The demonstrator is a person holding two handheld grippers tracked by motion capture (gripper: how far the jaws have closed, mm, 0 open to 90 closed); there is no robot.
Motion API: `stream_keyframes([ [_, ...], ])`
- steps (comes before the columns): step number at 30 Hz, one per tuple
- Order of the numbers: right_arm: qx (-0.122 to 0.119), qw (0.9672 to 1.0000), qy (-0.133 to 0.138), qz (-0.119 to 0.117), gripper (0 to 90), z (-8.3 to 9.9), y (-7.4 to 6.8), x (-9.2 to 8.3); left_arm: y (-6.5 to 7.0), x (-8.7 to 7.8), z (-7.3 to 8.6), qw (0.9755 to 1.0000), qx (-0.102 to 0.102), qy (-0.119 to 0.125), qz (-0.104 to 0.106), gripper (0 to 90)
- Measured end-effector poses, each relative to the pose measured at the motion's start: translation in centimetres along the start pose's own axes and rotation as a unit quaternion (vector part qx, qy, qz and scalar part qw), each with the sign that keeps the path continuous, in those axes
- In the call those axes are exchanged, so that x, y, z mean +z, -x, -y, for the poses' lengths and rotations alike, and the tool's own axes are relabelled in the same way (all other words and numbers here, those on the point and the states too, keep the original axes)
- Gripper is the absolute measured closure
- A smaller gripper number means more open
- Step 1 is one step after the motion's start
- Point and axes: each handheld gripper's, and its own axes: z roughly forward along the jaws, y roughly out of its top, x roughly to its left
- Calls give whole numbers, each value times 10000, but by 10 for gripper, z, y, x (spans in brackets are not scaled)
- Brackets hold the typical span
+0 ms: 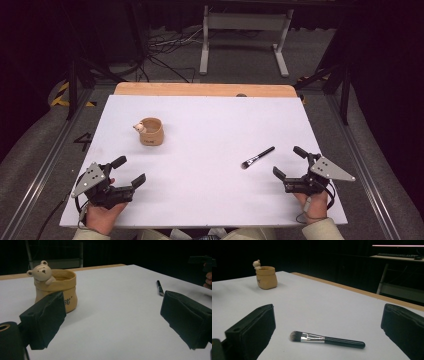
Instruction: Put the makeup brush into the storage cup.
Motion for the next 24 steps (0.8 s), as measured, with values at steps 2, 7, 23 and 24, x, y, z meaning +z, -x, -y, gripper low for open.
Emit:
stream_keyframes([
  [2, -1, 10000, -1, -2, 0, 0, 0, 0, 2, 0, -1, 10000, 48, 4, 19, 69],
  [7, -36, 10000, -7, -5, 0, 0, 1, 0, 1, 0, 0, 10000, 5, 26, 32, 66],
  [23, -165, 9999, -5, 9, 0, -1, -3, 3, -1, -1, 0, 9999, -152, 59, 26, 66],
  [24, -165, 9999, -5, 9, 0, -1, -3, 3, -1, -1, 0, 9999, -142, 61, 19, 66],
])
